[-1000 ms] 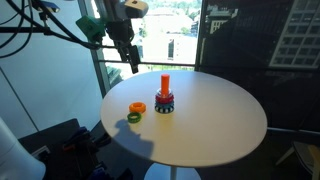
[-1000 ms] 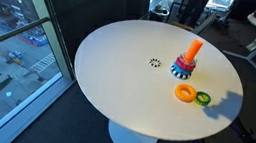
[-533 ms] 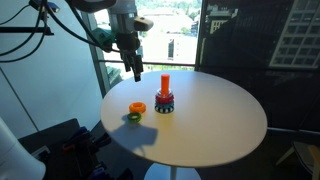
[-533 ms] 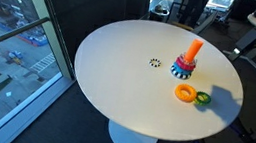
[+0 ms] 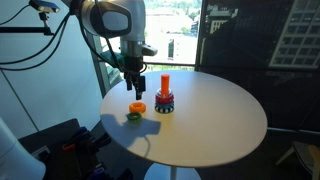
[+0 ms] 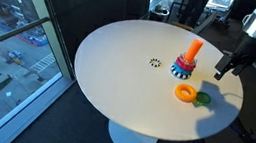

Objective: Pick up an orange ring and place it on the rings stacking stand

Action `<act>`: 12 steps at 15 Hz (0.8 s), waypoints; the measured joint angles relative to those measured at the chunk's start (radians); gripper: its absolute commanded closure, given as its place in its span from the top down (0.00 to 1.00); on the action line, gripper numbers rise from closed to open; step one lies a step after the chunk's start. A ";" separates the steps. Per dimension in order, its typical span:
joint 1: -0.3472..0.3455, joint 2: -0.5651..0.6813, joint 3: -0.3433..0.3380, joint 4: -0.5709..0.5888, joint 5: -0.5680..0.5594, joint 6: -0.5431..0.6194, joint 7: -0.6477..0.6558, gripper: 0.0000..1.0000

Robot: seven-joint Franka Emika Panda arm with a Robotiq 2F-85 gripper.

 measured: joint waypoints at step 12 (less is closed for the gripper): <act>0.011 0.122 0.011 0.016 -0.040 0.117 0.002 1.00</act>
